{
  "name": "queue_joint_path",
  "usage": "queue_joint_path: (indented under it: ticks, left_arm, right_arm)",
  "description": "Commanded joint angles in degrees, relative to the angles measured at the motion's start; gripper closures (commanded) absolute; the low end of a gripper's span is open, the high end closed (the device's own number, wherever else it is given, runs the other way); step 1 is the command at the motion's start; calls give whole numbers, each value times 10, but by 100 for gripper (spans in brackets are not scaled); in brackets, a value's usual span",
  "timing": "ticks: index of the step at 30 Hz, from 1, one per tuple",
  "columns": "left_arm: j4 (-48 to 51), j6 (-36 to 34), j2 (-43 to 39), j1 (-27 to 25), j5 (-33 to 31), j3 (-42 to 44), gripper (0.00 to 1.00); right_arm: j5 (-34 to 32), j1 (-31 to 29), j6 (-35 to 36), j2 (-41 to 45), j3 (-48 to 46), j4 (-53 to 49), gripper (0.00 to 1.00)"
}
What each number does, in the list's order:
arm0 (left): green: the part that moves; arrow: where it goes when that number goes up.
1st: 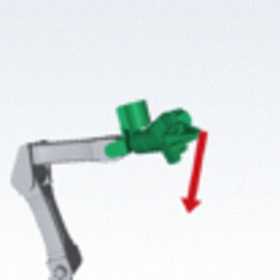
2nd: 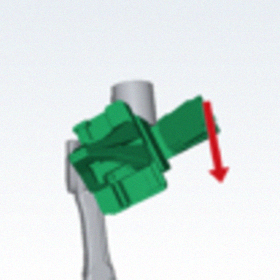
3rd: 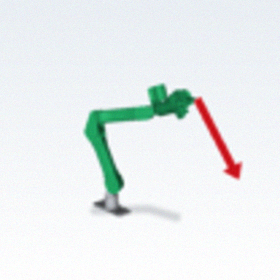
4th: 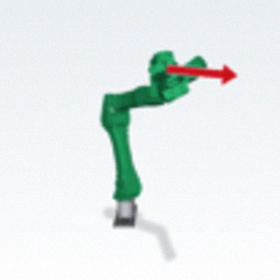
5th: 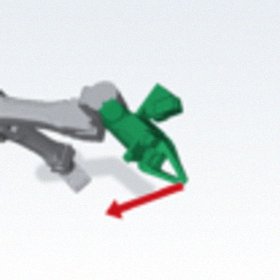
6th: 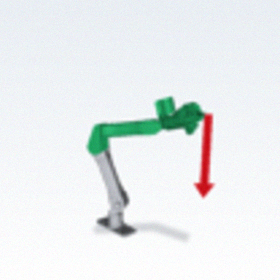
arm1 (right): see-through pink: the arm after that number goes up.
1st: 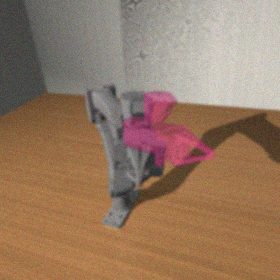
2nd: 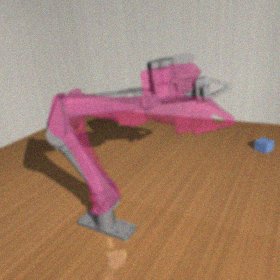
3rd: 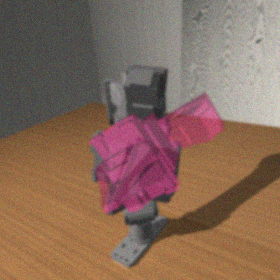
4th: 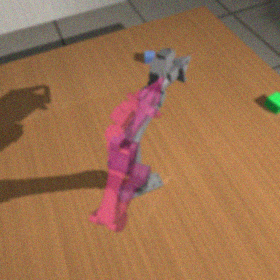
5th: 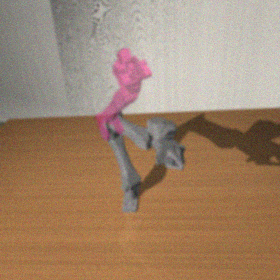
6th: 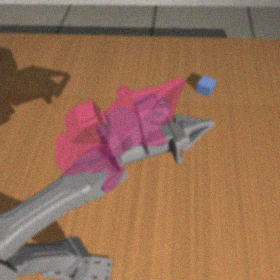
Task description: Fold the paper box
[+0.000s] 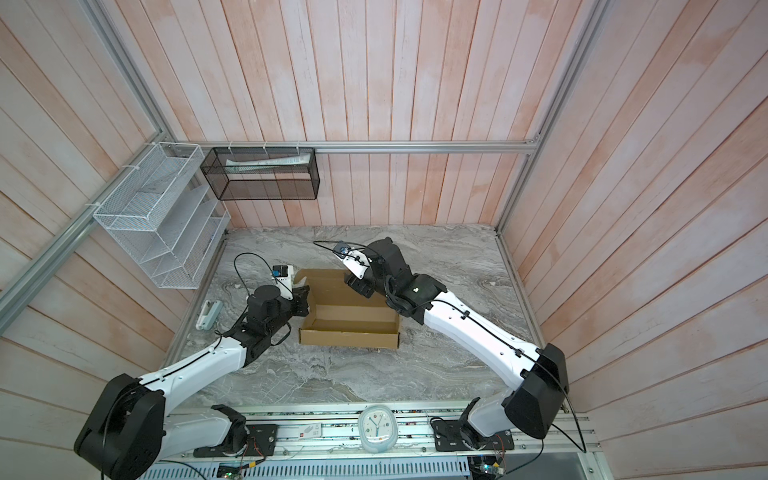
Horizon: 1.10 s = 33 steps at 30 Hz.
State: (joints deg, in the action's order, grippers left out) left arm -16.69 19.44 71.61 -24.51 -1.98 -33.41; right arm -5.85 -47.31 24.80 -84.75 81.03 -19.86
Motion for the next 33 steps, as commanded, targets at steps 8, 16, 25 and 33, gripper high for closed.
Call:
queue_joint_path:
  ticks: [8, 16, 25, 33]
  left_arm:
    - [-3, -11, 1, -1, -9, 4, 100]
    - [-7, -8, 2, -1, -7, 9, 100]
    - [-14, -3, 3, -2, -7, 15, 100]
    - [-20, -3, 6, -1, -11, 18, 100]
  right_arm:
    - [81, 24, 81, -98, 133, -152, 36]
    - [109, 24, 90, -147, 153, -175, 40]
    - [122, 23, 97, -187, 179, -202, 49]
    - [131, 14, 100, -210, 195, -224, 64]
